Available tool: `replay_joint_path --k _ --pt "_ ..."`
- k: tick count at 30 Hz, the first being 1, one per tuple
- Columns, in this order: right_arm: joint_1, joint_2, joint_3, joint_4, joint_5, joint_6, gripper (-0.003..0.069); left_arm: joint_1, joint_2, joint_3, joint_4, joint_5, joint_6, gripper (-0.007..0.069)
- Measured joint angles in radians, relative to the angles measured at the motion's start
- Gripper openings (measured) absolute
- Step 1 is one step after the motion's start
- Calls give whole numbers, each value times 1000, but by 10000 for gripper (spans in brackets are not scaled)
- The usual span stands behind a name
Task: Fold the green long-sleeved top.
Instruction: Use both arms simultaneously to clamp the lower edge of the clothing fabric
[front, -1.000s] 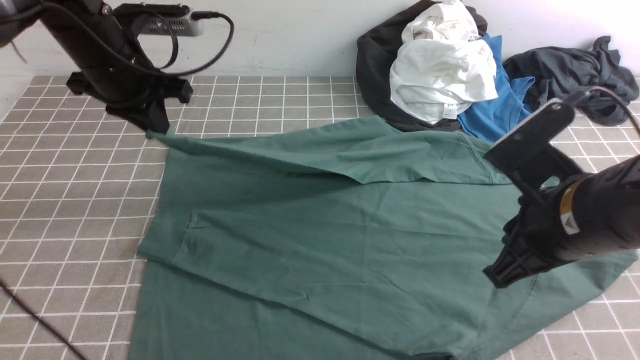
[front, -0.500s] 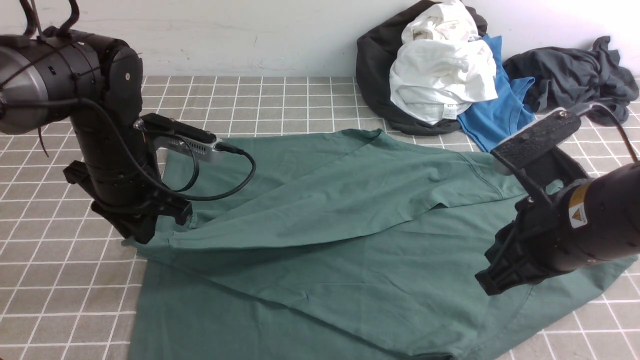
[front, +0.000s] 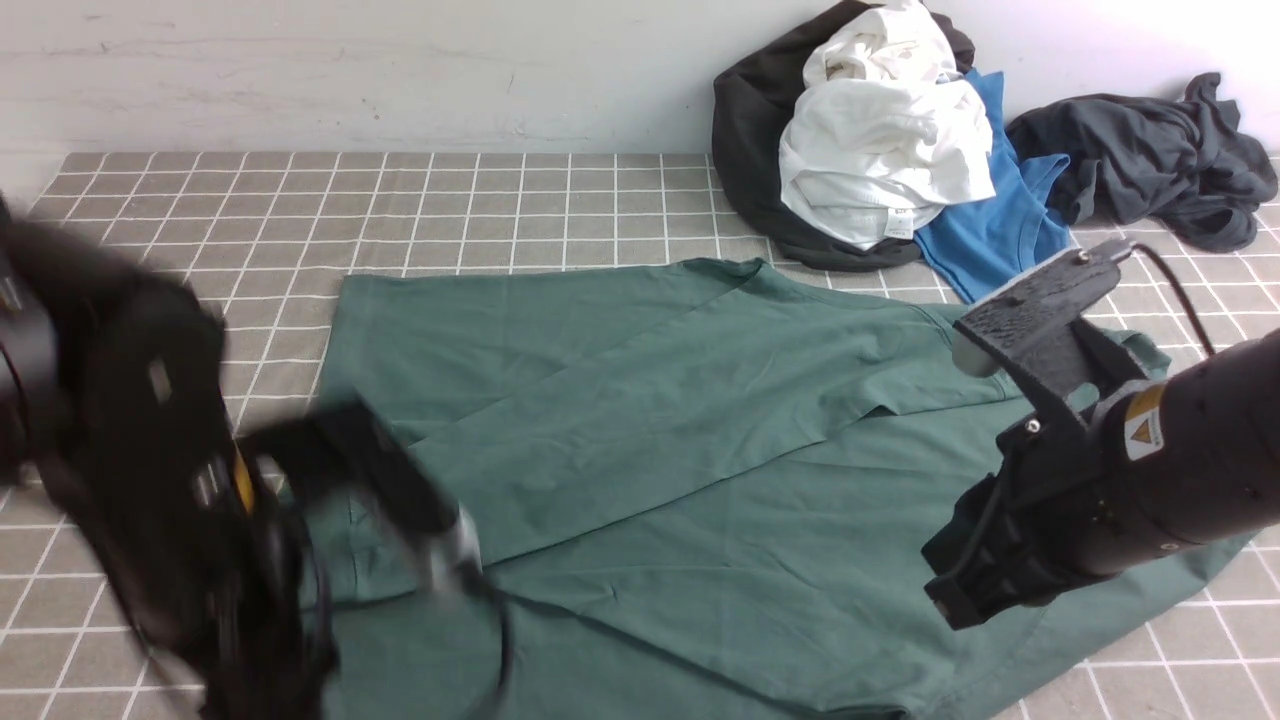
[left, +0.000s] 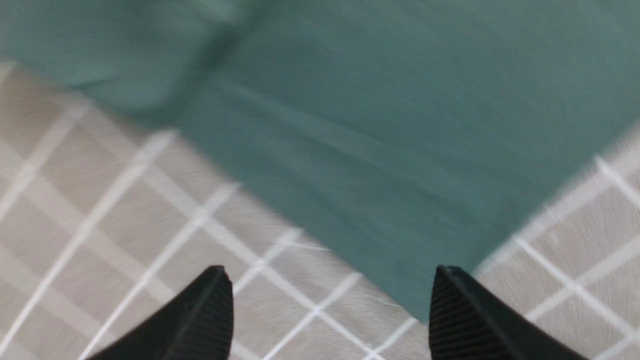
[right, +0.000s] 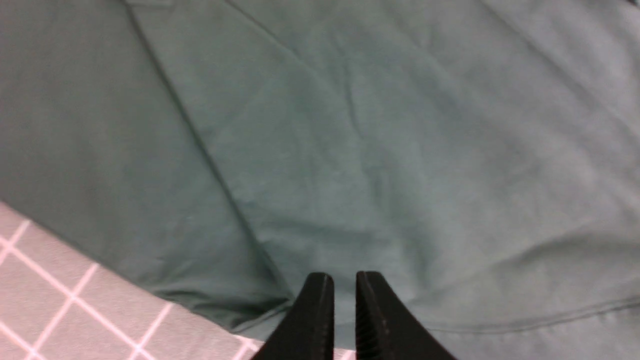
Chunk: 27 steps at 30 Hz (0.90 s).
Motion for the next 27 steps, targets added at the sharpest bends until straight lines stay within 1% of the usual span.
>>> replay_joint_path --k 2,3,5,7,8,10,11,12,13,14,16,19,21,22,23,24,27 --pt "0 0 0 38 0 -39 63 -68 2 117 -2 -82 115 489" --pt "0 0 0 38 0 -42 63 -75 1 126 -3 -99 125 489" --pt "0 0 0 68 0 -76 63 -134 12 209 -3 -187 204 489" --pt "0 0 0 78 0 -93 63 -159 39 262 4 -241 227 485" --pt "0 0 0 78 0 -95 63 -160 41 268 7 -246 229 484" --pt "0 0 0 78 0 -97 63 -165 58 283 41 -257 230 452" --pt "0 0 0 78 0 -97 63 -165 59 283 46 -259 231 452" --pt "0 0 0 78 0 -97 63 -165 60 283 68 -264 220 433" --pt "0 0 0 78 0 -97 63 -165 60 282 110 -268 183 392" --pt "0 0 0 78 0 -97 63 -165 60 281 117 -268 171 379" --pt "0 0 0 78 0 -97 63 -165 60 279 184 -270 82 295" --pt "0 0 0 78 0 -97 63 -165 60 279 224 -271 -25 173" --pt "0 0 0 78 -1 -100 63 -174 51 279 230 -271 -68 86" --pt "0 0 0 78 -1 -101 63 -175 50 279 231 -271 -75 86" --pt "0 0 0 78 -3 -102 63 -188 31 279 231 -266 -93 40" --pt "0 0 0 78 -8 -105 63 -196 19 279 230 -262 -102 20" --pt "0 0 0 78 -25 -118 63 -220 -37 279 210 -227 -119 -3"
